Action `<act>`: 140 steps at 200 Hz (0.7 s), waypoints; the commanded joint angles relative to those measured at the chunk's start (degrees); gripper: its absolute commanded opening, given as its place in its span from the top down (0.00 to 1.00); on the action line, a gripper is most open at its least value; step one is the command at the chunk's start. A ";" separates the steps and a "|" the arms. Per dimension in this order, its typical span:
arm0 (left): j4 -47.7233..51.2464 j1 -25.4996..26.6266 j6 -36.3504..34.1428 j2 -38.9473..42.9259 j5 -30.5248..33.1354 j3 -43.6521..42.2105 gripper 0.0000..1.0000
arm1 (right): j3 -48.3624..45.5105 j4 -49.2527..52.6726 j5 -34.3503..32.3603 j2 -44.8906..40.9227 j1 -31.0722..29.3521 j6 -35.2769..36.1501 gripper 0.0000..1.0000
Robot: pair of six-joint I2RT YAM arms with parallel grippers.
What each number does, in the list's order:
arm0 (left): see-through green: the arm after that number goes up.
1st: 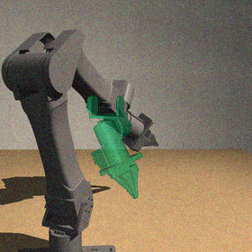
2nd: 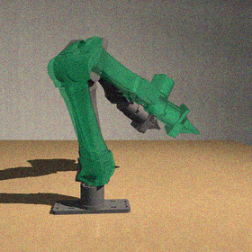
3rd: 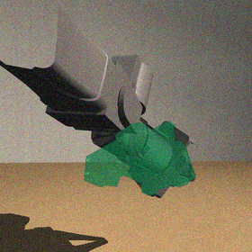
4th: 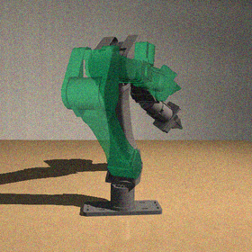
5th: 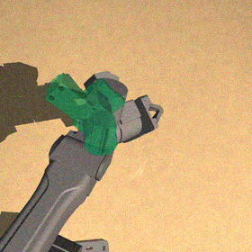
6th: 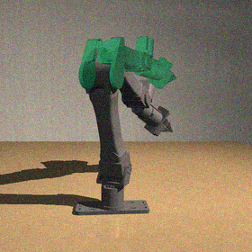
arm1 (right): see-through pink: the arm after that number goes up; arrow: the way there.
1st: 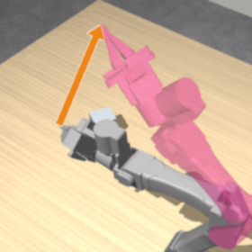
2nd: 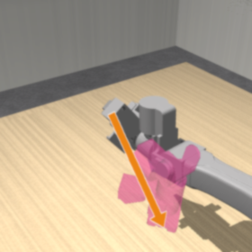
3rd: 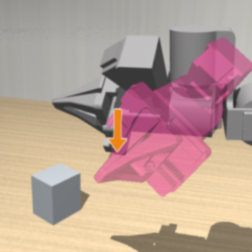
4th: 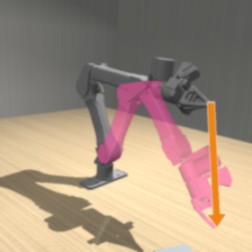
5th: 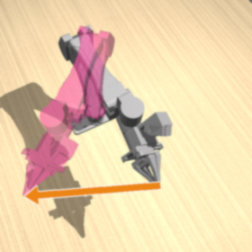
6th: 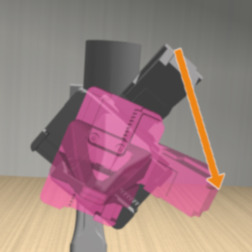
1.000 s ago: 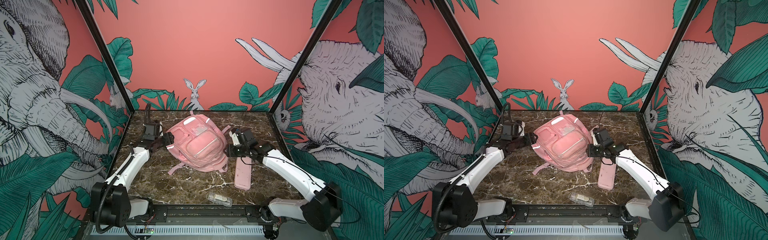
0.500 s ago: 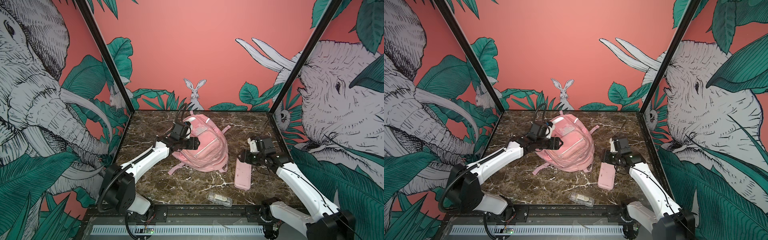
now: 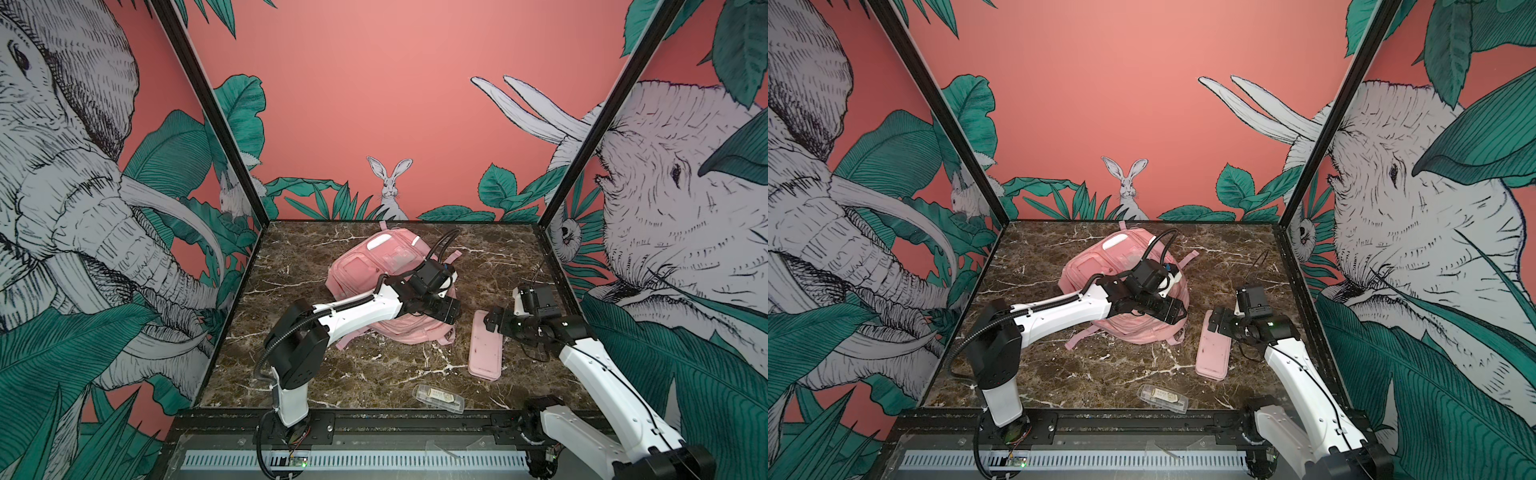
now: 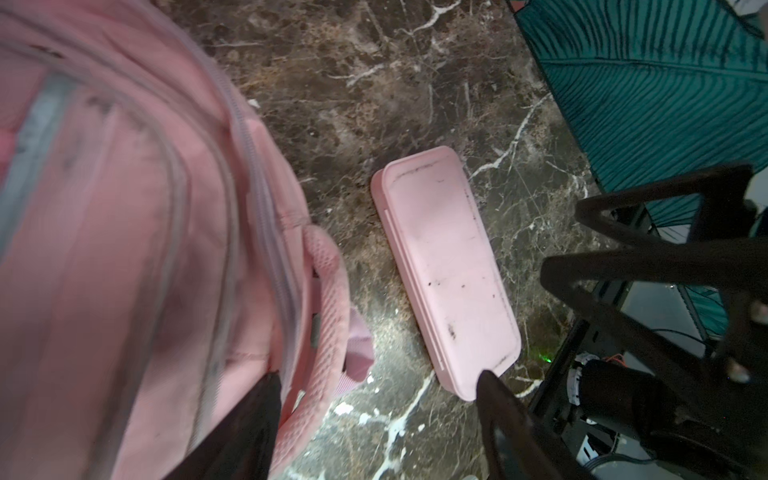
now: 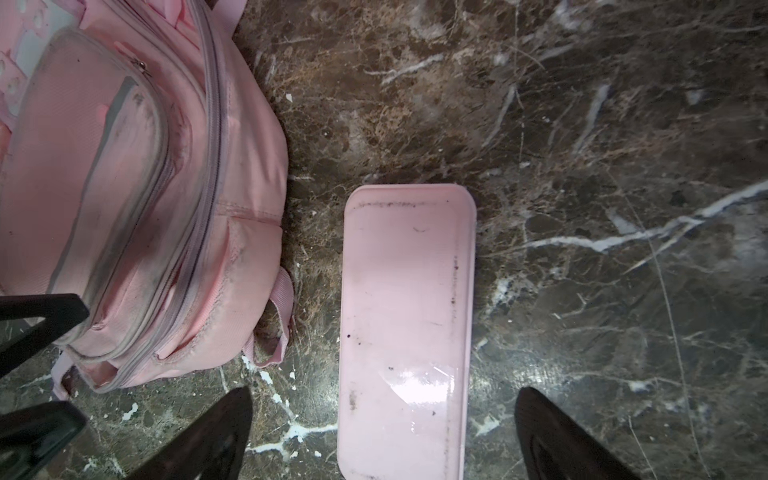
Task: Pack the student bag
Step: 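Reach the right gripper to the pink plastic box while left moves to the bag top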
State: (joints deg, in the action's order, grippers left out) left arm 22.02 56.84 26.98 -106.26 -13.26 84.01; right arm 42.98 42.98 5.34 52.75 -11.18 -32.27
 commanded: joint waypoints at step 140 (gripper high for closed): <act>-4.77 5.02 6.42 -15.62 -11.44 6.87 0.48 | -15.49 -11.96 14.82 -0.60 8.89 -2.30 0.20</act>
State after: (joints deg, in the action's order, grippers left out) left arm 18.20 61.28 32.60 -121.30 -23.35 88.92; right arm 29.39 34.89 16.97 51.96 -4.10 -34.04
